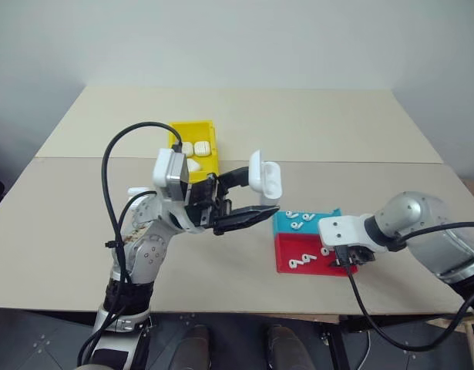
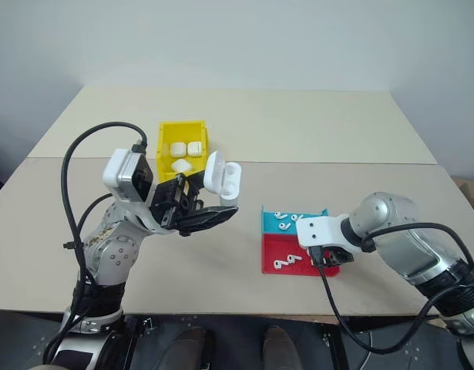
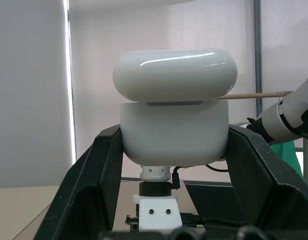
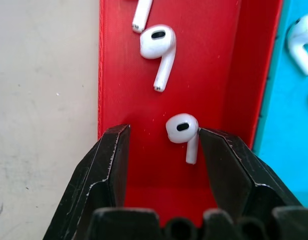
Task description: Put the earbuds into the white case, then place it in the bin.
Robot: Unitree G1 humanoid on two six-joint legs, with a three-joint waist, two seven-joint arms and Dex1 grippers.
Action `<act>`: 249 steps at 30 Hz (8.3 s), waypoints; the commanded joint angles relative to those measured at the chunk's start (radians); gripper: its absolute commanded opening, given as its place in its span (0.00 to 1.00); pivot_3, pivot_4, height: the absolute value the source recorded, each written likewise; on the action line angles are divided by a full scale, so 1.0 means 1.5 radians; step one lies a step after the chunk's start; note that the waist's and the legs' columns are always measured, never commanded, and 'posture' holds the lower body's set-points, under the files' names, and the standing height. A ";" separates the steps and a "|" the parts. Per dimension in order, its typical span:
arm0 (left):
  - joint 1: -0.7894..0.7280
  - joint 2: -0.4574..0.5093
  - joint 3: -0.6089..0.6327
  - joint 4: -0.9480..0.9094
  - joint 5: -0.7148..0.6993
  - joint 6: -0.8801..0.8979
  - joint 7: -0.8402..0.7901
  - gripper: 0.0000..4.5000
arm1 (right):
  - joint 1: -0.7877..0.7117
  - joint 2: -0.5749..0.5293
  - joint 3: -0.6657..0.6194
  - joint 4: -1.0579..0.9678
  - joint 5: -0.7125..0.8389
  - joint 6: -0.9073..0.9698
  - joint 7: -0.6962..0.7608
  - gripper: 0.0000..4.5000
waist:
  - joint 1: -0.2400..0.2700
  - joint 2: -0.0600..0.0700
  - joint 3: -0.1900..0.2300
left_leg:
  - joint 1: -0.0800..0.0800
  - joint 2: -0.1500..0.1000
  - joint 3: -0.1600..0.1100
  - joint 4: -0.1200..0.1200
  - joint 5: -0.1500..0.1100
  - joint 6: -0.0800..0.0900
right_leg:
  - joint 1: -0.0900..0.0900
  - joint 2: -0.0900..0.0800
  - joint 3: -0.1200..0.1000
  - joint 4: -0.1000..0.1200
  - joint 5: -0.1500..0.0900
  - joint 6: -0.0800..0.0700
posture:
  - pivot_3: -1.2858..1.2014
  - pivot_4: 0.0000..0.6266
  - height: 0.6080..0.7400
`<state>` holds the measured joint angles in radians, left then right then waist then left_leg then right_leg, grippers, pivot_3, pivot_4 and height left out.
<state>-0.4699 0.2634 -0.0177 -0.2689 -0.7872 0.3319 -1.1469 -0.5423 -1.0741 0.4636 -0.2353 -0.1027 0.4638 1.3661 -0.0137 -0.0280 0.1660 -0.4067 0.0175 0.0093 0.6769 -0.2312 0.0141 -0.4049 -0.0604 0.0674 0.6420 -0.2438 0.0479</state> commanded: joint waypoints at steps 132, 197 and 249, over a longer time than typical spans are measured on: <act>-0.030 -0.014 0.004 0.018 0.037 -0.052 0.020 0.61 | -0.342 0.164 0.066 0.581 -0.039 -0.578 0.097 0.57 | -0.009 0.001 0.001 | -0.002 0.000 0.004 -0.002 0.000 0.000 | -0.001 0.000 0.000 -0.003 0.000 0.000 | 0.52 0.24 1.00; -0.024 0.025 0.018 -0.004 0.002 -0.048 0.050 0.61 | -0.233 0.132 -0.196 0.378 0.166 -0.294 0.165 0.14 | -0.005 0.002 0.002 | 0.000 0.000 -0.003 -0.002 0.000 -0.001 | 0.000 -0.002 -0.001 -0.001 0.001 -0.001 | 0.52 0.24 1.00; -0.113 -0.026 -0.007 0.120 0.017 -0.035 -0.050 0.61 | 0.032 0.138 -0.508 -0.304 1.031 0.249 -0.580 0.80 | 0.000 0.002 0.002 | -0.004 0.000 -0.003 -0.001 0.000 0.000 | -0.001 0.000 -0.001 -0.003 0.001 0.000 | 0.52 0.24 1.00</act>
<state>-0.6276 0.2289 -0.0360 -0.0392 -0.7480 0.2893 -1.2181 -0.4976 -0.8552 -0.2611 -0.6734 1.4297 0.8591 0.4603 -0.0141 -0.0246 0.1692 -0.4126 0.0175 0.0055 0.6752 -0.2313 0.0141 -0.4063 -0.0603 0.0654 0.6368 -0.2427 0.0477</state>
